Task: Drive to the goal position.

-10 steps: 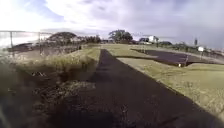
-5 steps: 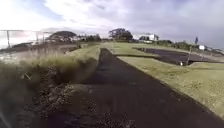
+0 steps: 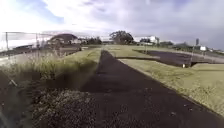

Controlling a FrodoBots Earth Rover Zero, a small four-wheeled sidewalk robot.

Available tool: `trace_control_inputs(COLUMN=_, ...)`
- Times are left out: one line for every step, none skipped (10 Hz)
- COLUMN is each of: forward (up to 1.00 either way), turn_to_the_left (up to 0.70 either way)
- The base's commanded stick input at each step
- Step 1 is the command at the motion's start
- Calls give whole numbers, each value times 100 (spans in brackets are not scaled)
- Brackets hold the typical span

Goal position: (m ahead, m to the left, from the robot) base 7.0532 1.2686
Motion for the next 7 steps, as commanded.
trace_control_inputs(forward=50, turn_to_the_left=-50)
trace_control_inputs(forward=50, turn_to_the_left=-50)
trace_control_inputs(forward=50, turn_to_the_left=-50)
trace_control_inputs(forward=50, turn_to_the_left=-24)
trace_control_inputs(forward=50, turn_to_the_left=0)
trace_control_inputs(forward=50, turn_to_the_left=0)
trace_control_inputs(forward=50, turn_to_the_left=0)
